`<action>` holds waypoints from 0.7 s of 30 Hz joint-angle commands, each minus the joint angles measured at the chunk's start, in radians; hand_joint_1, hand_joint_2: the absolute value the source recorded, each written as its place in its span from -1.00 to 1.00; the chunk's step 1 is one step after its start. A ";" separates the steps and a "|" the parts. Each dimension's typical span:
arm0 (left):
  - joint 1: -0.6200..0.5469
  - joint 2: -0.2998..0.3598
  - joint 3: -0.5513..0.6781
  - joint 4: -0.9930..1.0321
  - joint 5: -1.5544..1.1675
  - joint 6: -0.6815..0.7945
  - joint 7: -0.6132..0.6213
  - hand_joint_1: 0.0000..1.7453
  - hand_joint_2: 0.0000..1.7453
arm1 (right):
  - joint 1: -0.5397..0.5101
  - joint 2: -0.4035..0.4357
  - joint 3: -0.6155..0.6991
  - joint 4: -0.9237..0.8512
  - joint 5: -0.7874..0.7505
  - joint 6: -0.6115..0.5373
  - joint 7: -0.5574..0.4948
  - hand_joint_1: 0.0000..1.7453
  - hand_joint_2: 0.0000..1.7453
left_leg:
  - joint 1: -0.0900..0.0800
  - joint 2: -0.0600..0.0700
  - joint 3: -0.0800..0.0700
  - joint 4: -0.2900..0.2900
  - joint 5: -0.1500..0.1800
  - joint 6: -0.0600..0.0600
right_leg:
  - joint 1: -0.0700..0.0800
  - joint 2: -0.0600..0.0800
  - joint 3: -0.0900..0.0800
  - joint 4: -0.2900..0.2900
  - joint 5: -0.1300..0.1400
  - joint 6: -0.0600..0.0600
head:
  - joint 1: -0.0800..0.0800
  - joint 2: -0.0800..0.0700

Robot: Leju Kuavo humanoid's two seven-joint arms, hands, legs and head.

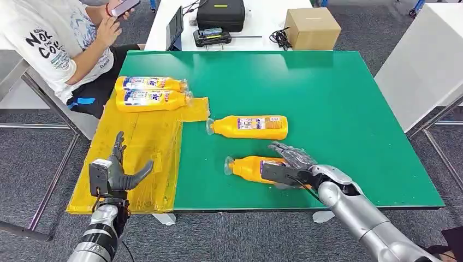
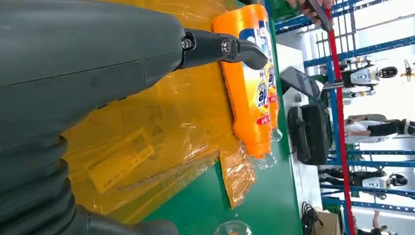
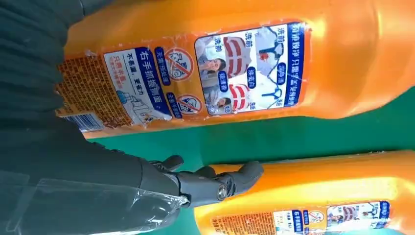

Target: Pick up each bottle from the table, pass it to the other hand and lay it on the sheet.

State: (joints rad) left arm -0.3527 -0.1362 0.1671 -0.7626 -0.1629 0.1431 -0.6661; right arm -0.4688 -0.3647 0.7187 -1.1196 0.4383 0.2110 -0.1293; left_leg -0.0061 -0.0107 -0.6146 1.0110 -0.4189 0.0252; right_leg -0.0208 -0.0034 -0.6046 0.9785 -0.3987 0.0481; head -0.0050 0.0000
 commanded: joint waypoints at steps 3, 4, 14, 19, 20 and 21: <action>-0.039 0.001 -0.013 0.064 0.004 -0.010 0.004 -1.00 1.00 | -0.056 -0.017 0.050 0.001 -0.002 0.015 0.011 -1.00 1.00 | 0.000 0.001 0.002 0.000 -0.001 -0.001 | 0.001 0.001 0.001 0.000 -0.001 -0.002 | 0.000 0.000; -0.040 0.000 -0.013 0.066 0.004 -0.011 0.004 -1.00 1.00 | -0.060 -0.020 0.053 0.000 -0.004 0.019 0.013 -1.00 1.00 | 0.001 0.001 0.003 0.001 -0.002 -0.002 | 0.002 0.001 0.003 0.000 -0.002 -0.002 | 0.000 0.000; -0.044 -0.007 -0.015 0.081 0.008 -0.015 0.011 -1.00 1.00 | -0.078 -0.044 0.124 0.033 -0.025 0.045 0.034 -1.00 1.00 | 0.001 0.001 0.002 0.000 -0.001 -0.001 | 0.001 0.000 0.002 0.000 -0.001 -0.002 | 0.000 0.000; -0.047 -0.006 -0.018 0.089 0.011 -0.015 0.011 -1.00 1.00 | -0.086 -0.053 0.160 0.053 -0.034 0.056 0.043 -1.00 1.00 | 0.001 0.000 0.003 0.000 -0.001 -0.002 | 0.001 0.000 0.003 0.000 -0.001 -0.002 | 0.000 0.000; -0.047 -0.006 -0.018 0.088 0.011 -0.015 0.011 -1.00 1.00 | -0.084 -0.053 0.161 0.054 -0.034 0.056 0.044 -1.00 1.00 | 0.002 0.001 0.004 0.001 -0.002 -0.002 | 0.002 0.000 0.005 0.000 -0.002 -0.003 | 0.000 0.000; -0.047 -0.006 -0.018 0.088 0.011 -0.015 0.011 -1.00 1.00 | -0.084 -0.053 0.161 0.054 -0.034 0.056 0.044 -1.00 1.00 | 0.001 0.000 0.003 0.000 -0.002 -0.002 | 0.002 0.000 0.003 0.000 -0.001 -0.002 | 0.000 0.000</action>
State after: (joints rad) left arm -0.3555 -0.1408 0.1610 -0.7443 -0.1556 0.1286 -0.6619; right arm -0.5002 -0.4013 0.7850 -1.1246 0.4074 0.2579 -0.0920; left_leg -0.0061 -0.0108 -0.6147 1.0110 -0.4189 0.0252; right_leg -0.0208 -0.0034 -0.6047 0.9785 -0.3987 0.0481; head -0.0046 0.0000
